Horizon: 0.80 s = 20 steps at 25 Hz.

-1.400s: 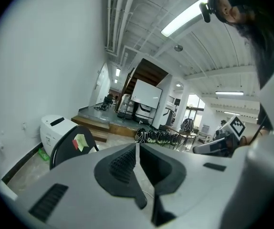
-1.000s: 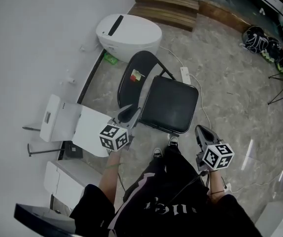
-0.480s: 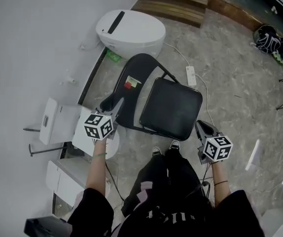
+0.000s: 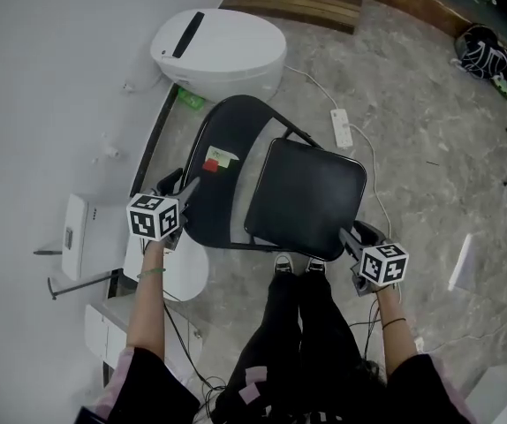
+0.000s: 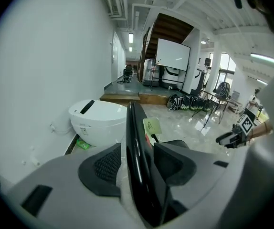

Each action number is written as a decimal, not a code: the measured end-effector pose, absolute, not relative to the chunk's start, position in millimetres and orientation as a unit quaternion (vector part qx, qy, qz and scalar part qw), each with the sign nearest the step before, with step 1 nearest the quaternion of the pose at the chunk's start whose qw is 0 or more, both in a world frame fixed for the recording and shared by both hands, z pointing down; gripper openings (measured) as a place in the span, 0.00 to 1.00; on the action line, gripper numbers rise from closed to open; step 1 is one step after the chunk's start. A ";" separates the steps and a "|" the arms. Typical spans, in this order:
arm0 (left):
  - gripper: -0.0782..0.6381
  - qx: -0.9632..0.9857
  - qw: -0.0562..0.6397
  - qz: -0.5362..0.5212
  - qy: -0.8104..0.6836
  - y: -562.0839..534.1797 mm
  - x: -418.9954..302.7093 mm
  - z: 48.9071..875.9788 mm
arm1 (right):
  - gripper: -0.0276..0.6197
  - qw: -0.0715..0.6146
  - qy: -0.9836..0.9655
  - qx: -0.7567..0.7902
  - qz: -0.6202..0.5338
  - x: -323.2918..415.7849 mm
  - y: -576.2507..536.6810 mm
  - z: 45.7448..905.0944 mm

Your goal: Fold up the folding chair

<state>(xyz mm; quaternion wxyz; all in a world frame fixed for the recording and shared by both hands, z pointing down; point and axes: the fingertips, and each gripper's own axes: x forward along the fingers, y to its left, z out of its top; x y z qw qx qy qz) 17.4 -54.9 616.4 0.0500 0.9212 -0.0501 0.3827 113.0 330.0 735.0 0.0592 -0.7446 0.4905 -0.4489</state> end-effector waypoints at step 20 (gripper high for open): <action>0.35 0.921 0.030 0.389 0.006 -62.0 61.0 638.5 | 0.55 0.131 0.378 -0.723 -0.564 158.8 387.7 994.8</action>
